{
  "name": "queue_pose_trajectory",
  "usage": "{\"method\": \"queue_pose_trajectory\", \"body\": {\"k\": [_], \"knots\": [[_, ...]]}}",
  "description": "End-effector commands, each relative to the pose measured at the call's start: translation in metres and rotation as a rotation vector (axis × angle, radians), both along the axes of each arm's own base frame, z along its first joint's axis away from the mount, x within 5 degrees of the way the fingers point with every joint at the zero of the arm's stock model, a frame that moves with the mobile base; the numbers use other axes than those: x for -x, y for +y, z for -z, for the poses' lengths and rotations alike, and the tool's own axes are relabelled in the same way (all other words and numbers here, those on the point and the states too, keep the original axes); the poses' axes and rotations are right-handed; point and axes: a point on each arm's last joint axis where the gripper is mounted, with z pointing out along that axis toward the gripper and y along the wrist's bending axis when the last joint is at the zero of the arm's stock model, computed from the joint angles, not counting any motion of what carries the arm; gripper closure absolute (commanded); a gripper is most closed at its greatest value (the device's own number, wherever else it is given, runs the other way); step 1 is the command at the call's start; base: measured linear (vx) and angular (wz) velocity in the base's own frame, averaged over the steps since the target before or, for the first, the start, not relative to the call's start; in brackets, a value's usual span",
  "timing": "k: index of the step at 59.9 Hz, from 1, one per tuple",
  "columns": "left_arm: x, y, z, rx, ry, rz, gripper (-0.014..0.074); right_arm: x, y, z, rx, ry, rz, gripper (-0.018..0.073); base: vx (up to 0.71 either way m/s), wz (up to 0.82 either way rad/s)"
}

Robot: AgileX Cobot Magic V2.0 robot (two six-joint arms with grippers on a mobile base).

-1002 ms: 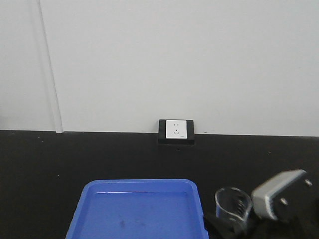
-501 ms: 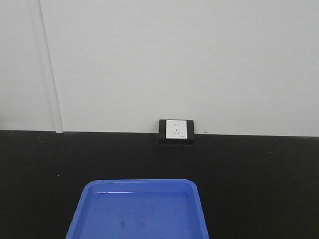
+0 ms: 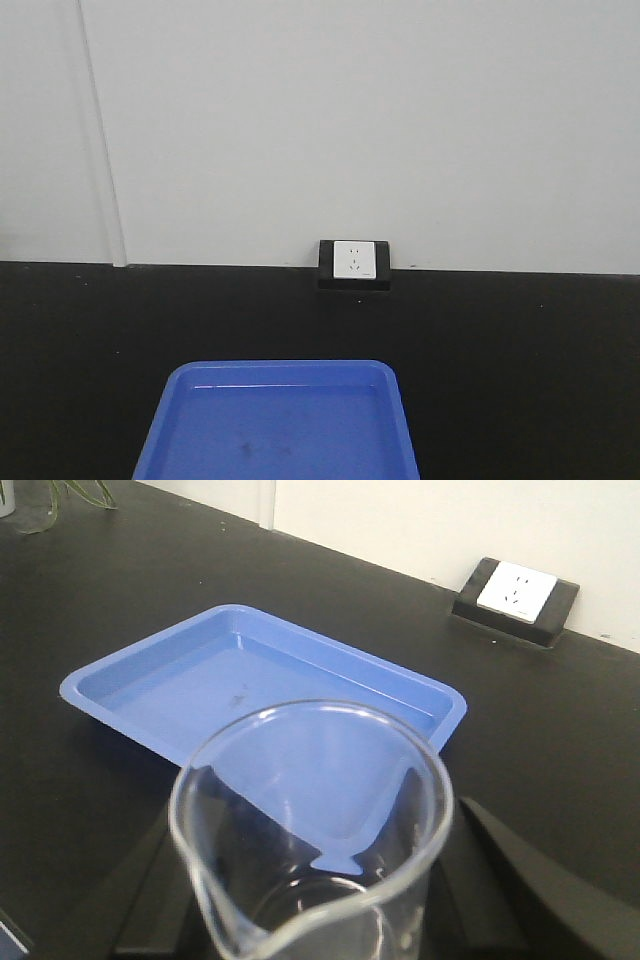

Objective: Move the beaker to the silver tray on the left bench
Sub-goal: 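Drive the base to the other bench, holding the beaker in the right gripper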

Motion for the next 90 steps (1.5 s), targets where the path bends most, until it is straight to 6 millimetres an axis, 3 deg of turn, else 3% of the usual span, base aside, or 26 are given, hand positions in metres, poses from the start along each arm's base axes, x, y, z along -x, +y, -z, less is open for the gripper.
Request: {"method": "queue_pose_trajectory", "body": {"k": [1, 90], "knots": [[-0.002, -0.0011, -0.0008, 0.007, -0.068, 0.012, 0.0595, -0.0021, 0.0034, -0.0161, -0.043, -0.086, -0.025, 0.0571, 0.0, 0.0], [-0.002, -0.0011, -0.0008, 0.007, -0.068, 0.012, 0.0595, -0.0022, 0.0027, -0.0147, -0.034, -0.073, -0.019, 0.0571, -0.09, -0.03]]}}
